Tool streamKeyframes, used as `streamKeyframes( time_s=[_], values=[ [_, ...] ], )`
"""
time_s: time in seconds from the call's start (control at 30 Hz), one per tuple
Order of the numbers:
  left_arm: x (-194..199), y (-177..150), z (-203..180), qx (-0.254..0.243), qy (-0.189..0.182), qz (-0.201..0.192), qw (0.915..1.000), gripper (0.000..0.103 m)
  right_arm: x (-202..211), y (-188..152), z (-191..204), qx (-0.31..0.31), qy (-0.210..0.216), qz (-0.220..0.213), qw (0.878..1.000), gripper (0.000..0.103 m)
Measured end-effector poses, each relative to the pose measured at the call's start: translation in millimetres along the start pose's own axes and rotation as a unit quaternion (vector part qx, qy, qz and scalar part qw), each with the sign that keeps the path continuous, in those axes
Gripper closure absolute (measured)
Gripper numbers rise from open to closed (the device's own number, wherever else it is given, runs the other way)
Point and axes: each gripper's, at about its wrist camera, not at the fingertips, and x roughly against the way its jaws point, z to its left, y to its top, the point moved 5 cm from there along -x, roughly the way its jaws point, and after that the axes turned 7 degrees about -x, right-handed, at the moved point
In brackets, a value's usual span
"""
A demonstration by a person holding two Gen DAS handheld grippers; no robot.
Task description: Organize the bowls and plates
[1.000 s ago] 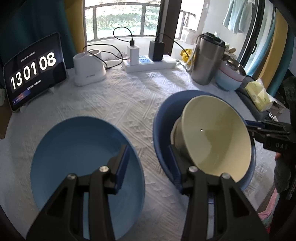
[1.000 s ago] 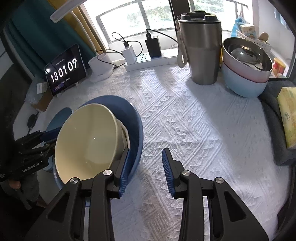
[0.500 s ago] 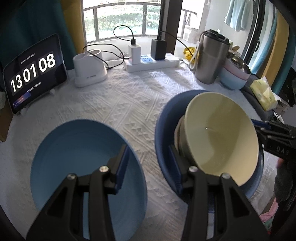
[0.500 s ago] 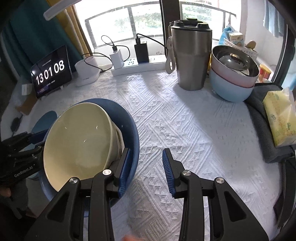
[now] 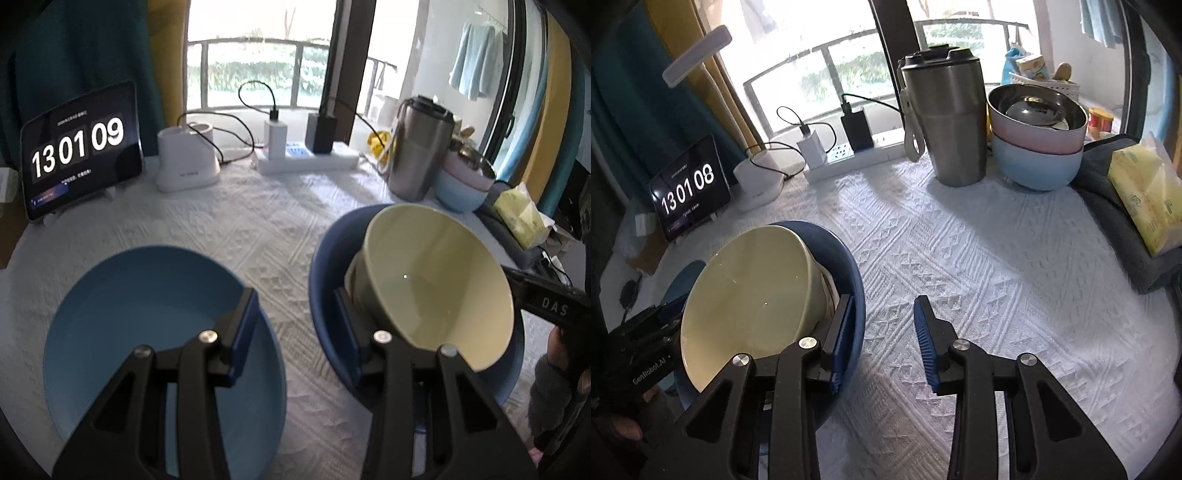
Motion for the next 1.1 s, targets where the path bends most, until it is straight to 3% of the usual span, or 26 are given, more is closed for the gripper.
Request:
streamKeyframes(
  time_s=[0.13,0.23,0.3,0.37,0.63,1.1],
  values=[
    [1.3,-0.7,-0.9,0.006,0.001,-0.018,0.9998,0.066,0.9,-1.0,1.1,-0.019,0.013,-0.007,1.000,0.081],
    [2.3,-0.1,-6.9,-0.001,0.002,-0.024,0.9997,0.077,2.4,-1.8,7.9,-0.015,0.018,-0.019,1.000,0.094],
    [2.9,0.7,-10.8,-0.008,-0.001,-0.026,0.9996,0.086,3.2,-2.3,11.7,-0.008,0.011,-0.027,1.000,0.094],
    [3.1,1.0,-13.9,-0.010,-0.004,-0.025,0.9996,0.090,2.9,-2.0,10.5,-0.014,0.015,-0.026,0.999,0.095],
    [3.1,3.5,-11.6,0.011,-0.024,-0.016,0.9995,0.091,5.4,-3.9,10.0,-0.016,0.015,-0.031,0.999,0.095],
    [3.8,3.1,-14.7,0.005,-0.038,-0.009,0.9992,0.092,8.7,-5.6,9.2,-0.019,0.018,-0.025,0.999,0.095]
  ],
)
